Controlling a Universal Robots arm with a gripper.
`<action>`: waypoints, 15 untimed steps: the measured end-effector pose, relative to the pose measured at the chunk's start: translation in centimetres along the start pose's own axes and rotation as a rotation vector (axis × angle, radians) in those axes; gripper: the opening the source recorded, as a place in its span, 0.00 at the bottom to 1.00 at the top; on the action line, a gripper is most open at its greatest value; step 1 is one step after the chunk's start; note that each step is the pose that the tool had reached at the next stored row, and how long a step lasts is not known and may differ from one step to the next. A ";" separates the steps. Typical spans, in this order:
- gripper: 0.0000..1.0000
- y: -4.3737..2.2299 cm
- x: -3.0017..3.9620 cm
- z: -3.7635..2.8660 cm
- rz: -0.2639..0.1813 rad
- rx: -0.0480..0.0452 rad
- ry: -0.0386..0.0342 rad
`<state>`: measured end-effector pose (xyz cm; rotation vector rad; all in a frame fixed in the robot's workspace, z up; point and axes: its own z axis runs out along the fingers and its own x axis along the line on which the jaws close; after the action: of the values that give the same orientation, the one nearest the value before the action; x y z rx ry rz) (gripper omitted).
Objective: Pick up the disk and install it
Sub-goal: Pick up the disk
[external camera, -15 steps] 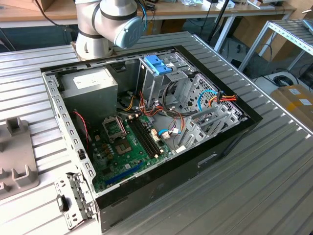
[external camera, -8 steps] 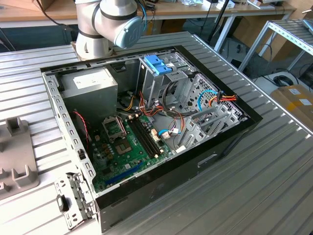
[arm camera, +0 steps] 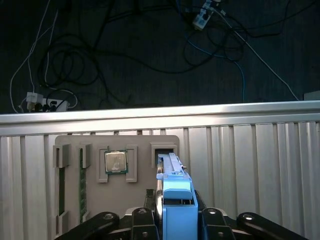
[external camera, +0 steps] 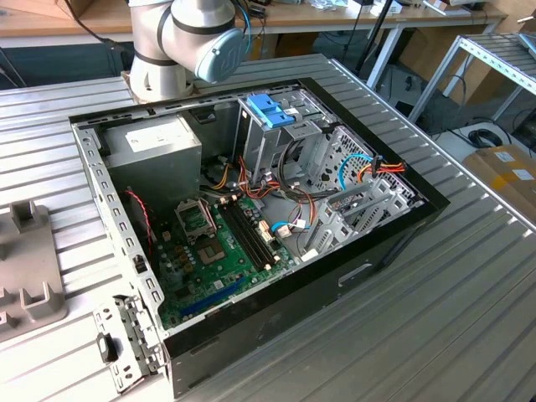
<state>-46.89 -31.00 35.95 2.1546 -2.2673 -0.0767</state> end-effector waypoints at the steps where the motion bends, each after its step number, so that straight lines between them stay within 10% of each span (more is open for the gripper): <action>1: 0.37 0.01 0.00 -0.13 0.000 0.0001 -0.0001; 15: 0.37 0.07 -0.04 -1.70 0.000 0.0000 0.0000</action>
<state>-46.89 -31.00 37.65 2.1547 -2.2673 -0.0767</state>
